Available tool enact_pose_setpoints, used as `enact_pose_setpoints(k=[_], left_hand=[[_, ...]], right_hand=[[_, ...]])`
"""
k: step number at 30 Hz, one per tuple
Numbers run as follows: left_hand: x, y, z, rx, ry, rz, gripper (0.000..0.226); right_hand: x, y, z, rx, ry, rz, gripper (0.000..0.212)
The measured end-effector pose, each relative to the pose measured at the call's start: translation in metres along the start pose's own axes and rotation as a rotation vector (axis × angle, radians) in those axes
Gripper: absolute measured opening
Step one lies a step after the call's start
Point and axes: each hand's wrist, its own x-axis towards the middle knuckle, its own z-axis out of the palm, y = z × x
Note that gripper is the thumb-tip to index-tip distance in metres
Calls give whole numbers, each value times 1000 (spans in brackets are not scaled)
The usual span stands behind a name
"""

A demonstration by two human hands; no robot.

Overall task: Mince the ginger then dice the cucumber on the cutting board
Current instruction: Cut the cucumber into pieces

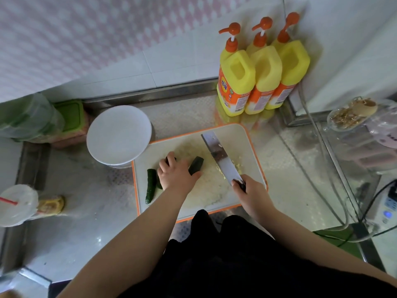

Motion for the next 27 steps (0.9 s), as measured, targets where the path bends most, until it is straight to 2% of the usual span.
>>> enact_pose_setpoints(k=[5,10,15,17,24,27], left_hand=[[7,-3,-7,-115,-105,-100,45],[7,-7,-3,-106,-58,-99,45],[15,-18,4,-325,-47,-188,41],[13,-22,7,-372,-14,-156,40],[48,-26,-35,-256,167,34,39],[77,-37,-53,-95,125,101,38]], right_hand=[[0,3,0,-16,-5,1,37],[1,3,1,-55,-35,-20,31],[0,2,2,-49,-48,-41,27],[0,3,4,-34,-49,-33,31],[0,1,8,23,-66,19,37],[1,0,9,67,-55,61,34]])
